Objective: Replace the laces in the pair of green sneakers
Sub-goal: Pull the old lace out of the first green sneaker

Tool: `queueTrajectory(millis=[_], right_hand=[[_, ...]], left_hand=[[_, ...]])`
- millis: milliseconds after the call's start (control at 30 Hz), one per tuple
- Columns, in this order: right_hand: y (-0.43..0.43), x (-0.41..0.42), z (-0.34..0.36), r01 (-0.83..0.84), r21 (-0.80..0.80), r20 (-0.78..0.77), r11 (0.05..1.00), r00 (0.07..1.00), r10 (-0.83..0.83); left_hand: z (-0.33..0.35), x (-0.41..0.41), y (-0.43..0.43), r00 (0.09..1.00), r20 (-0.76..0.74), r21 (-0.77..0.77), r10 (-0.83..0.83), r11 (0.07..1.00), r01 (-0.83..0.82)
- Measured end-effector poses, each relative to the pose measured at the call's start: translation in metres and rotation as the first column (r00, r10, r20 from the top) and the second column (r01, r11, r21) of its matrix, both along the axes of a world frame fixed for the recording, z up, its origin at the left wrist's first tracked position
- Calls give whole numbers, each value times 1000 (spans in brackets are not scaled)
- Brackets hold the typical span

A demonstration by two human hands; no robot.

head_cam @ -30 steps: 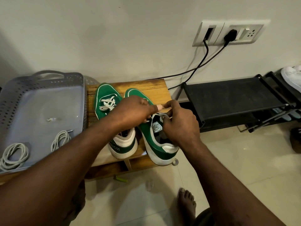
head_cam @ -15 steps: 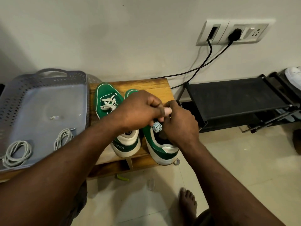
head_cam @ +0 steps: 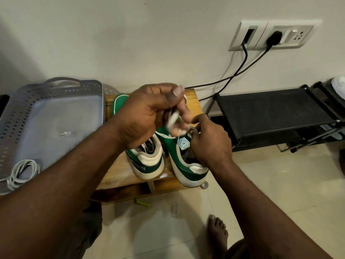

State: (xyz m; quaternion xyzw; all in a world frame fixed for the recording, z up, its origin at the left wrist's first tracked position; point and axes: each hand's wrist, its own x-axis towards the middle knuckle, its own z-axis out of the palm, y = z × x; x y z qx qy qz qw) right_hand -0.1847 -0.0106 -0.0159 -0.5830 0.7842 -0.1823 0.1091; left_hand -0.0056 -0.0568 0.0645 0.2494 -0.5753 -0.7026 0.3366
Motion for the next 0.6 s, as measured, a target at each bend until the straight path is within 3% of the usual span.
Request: queueTrajectory(millis=[33,67,100,167,233,333,433,533,600], right_hand=[[-1,-1,0,8,6,7,1000,1000,-8],[-1,-2,-1,19,8,23,1000,1000,-19],[-2,-3,0,30,7,43,1000,999,-30],[-2,-4,-2,35,-2,66,999,997,-34],[-2,-2,-3,19,-17,59,1000,998,-18],[-3,-2,-4,-10,-18,45,1000,999,11],[-5,-3,-2,-87,-4,-6,996,996,87],[-5,-4,1,-128,15,-51,992,990,129],[-3,-4,1,-147,25,-72,989,986,148]], left_hand=[[2,1,0,997,-58,65,42,997,-38],[1,2,-3,994,-2,72,114,991,-113],[0,2,-5,969,160,3,188,982,-190],[-6,0,-7,777,543,-242,320,945,-221],[-16,-3,-8,599,675,-350,432,901,-256],[-21,-3,-9,362,749,-537,555,829,-158],[-22,-5,-7,240,748,-608,619,783,-127],[-23,-9,1,201,690,-687,695,717,-120],[-20,-15,7,262,679,-696,686,715,-70]])
